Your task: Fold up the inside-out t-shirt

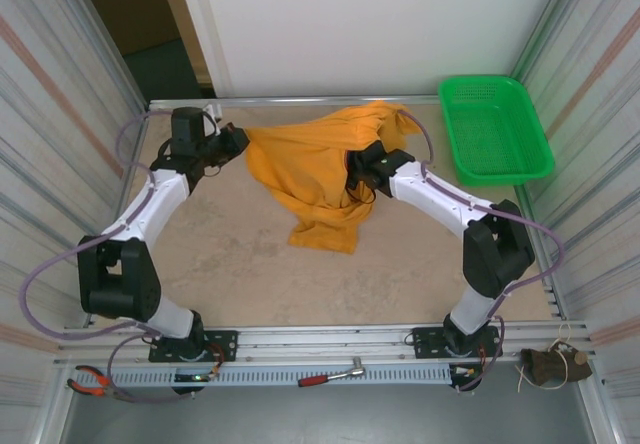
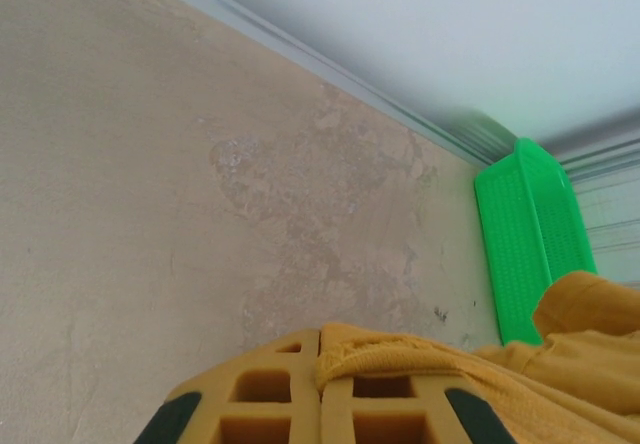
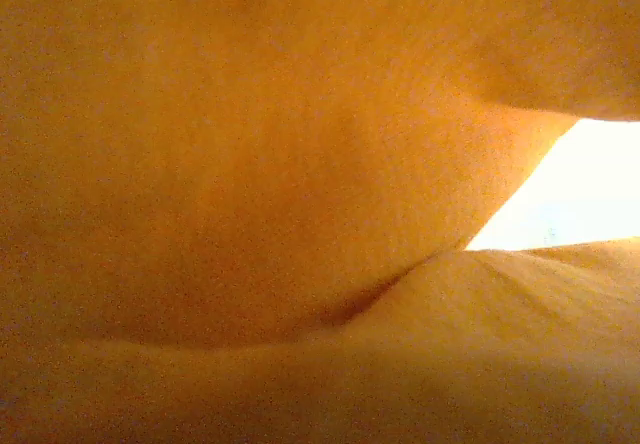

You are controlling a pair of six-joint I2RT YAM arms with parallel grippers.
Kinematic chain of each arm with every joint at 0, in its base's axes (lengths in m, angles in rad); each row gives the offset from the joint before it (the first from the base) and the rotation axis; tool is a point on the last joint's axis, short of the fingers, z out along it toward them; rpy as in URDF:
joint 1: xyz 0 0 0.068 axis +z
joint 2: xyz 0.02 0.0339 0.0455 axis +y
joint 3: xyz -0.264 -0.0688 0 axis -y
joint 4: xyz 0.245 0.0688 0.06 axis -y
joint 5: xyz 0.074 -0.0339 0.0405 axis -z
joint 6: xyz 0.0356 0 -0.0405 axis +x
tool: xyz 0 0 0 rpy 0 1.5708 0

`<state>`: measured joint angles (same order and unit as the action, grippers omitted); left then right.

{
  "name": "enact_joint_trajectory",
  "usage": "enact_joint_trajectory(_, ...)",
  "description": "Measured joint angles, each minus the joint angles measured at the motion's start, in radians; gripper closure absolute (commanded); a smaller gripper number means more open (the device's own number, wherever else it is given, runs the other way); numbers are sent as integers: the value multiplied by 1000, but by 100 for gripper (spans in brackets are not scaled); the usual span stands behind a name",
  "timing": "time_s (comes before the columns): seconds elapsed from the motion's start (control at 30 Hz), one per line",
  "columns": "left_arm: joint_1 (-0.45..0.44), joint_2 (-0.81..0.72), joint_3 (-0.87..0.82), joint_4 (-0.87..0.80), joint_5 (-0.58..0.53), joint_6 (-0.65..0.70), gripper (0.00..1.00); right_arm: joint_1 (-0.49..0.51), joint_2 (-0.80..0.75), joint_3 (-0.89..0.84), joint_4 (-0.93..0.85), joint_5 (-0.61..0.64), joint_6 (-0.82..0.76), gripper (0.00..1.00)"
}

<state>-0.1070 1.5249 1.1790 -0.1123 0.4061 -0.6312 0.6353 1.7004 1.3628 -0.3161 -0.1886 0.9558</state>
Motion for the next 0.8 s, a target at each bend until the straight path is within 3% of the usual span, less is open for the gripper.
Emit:
enact_joint_trajectory(0.03,8,19,18,1,15,4,60,-1,0,1,-25,-6,-14,100)
enact_joint_trajectory(0.1,32,39,26,8,27,6,36,-11,0,11,-70,-11,-50,100)
enact_joint_trajectory(0.2,63,23,-4,16,55,13,21,-29,24,79,-170,-5,-120,100)
enact_joint_trajectory(0.33,55,-104,-91,17,88,43,14,-33,87,206,-271,25,-231,100)
enact_joint_trajectory(0.6,-82,-381,-136,-3,56,185,3,-33,201,336,-433,34,-390,100)
enact_joint_trajectory(0.7,-101,-388,-134,13,59,220,3,-33,220,343,-468,33,-420,100)
enact_joint_trajectory(0.8,-165,-302,-90,21,82,262,3,-33,227,352,-496,30,-443,100)
